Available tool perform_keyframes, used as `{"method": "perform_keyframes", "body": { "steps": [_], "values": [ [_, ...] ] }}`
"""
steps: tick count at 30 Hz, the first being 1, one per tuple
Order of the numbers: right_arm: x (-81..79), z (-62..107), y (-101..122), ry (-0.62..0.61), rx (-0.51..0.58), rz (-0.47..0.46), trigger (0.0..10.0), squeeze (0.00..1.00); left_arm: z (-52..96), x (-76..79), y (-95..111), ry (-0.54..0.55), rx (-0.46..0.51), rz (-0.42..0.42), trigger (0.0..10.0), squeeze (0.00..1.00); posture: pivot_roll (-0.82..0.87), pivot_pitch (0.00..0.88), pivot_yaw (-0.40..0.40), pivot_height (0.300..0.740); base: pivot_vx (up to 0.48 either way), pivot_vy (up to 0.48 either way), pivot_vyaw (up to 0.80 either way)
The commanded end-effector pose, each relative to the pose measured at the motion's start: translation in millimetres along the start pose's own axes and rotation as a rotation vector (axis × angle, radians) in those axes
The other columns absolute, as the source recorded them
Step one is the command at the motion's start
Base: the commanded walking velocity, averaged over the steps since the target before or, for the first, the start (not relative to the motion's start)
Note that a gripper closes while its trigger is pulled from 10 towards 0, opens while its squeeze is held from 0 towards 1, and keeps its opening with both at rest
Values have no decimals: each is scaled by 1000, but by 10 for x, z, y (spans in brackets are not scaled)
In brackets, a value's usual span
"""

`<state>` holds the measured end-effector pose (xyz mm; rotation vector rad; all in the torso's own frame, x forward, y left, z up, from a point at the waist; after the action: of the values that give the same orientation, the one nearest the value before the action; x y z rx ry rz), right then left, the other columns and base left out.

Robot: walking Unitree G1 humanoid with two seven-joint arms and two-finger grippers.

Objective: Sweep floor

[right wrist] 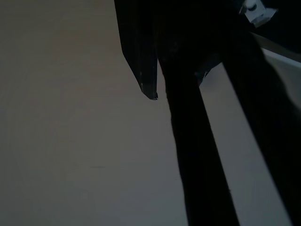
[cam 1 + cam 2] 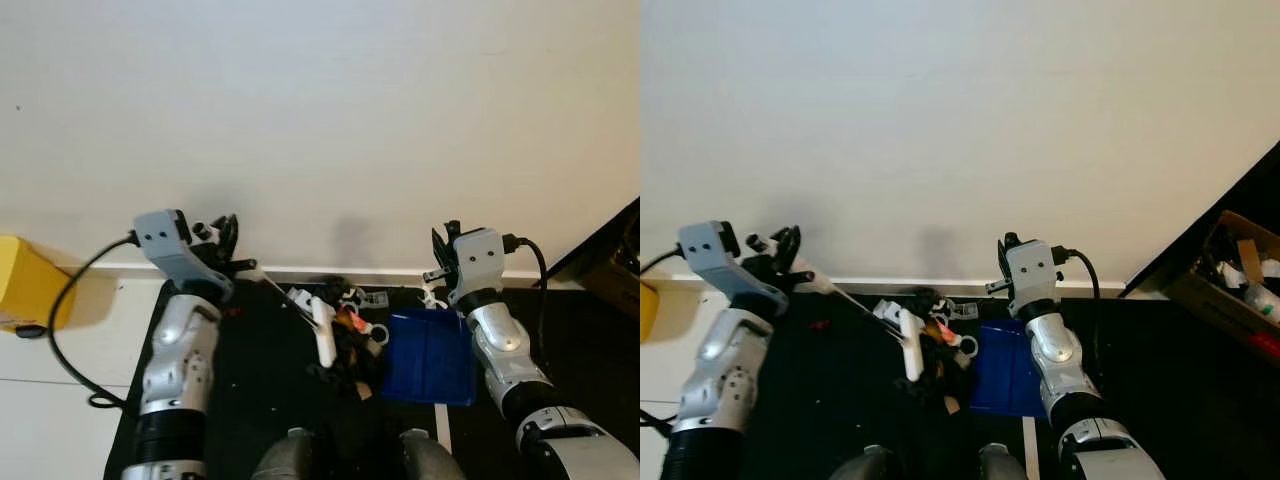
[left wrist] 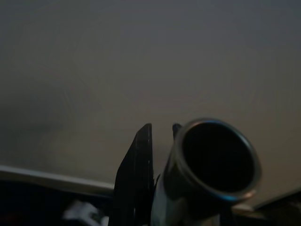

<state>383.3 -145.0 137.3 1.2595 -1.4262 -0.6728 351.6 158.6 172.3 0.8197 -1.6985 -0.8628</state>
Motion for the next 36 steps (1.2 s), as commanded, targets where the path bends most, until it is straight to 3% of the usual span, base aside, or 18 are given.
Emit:
{"method": "perform_keyframes", "body": {
  "steps": [1,4,5,6,8,9,10,11,15,20,24,25,28,36],
  "values": [
    [-375,100,-150,52,-76,-160,10000,0,22,153,-139,-37,-40,74,10000,0,183,277,112,740,0,0,0],
    [-369,105,-161,44,-81,-168,10000,0,4,487,-346,-95,-99,158,10000,0,187,273,117,740,0,0,0],
    [-369,105,-161,44,-81,-168,10000,0,4,487,-346,-95,-99,158,10000,0,187,273,117,740,0,0,0],
    [-372,107,-162,42,-81,-172,10000,0,-11,685,-431,-136,-125,202,10000,0,188,269,120,740,0,0,0],
    [-374,106,-161,41,-81,-175,10000,0,-16,742,-446,-148,-131,214,10000,0,188,269,120,740,0,0,0],
    [-380,104,-156,41,-78,-182,10000,0,-32,877,-465,-181,-136,232,10000,0,188,266,121,740,0,0,0],
    [-380,104,-156,41,-78,-182,10000,0,-32,877,-465,-181,-136,232,10000,0,188,266,121,740,0,0,0],
    [-394,98,-136,46,-66,-195,10000,0,-62,994,-449,-198,-133,270,10000,0,185,261,123,740,0,0,0],
    [-388,68,-77,45,-34,-210,10000,0,-75,1100,-379,-225,-131,311,10000,0,184,259,125,740,0,0,0],
    [-369,52,-44,38,-16,-209,10000,0,-67,1119,-326,-232,-127,312,10000,0,183,259,131,740,0,0,0],
    [-127,23,68,-50,63,-193,10000,0,-60,984,-5,-232,-64,242,10000,0,179,256,138,740,0,0,0],
    [-127,23,68,-50,63,-193,10000,0,-60,984,-5,-232,-64,242,10000,0,179,256,138,740,0,0,0],
    [62,42,131,-121,113,-186,10000,0,-32,858,322,-260,-30,144,10000,0,178,249,141,740,0,0,0],
    [208,105,115,-198,125,-220,10000,0,22,734,655,-263,-49,69,10000,0,176,235,145,740,0,0,0]
  ]
}}
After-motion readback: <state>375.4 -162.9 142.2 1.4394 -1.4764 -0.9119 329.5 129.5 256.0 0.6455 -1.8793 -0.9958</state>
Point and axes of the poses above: a point about 5 cm out from each wrist's last joint towards the gripper, its own z axis pointing back from the gripper into the wrist, its own y axis along the axis of the wrist's last joint, x = y × z, the point moved 3 cm from there along -z, pointing out of the wrist towards the gripper, and after that the axes turned 7 degrees about z, right-handed, at the moved point
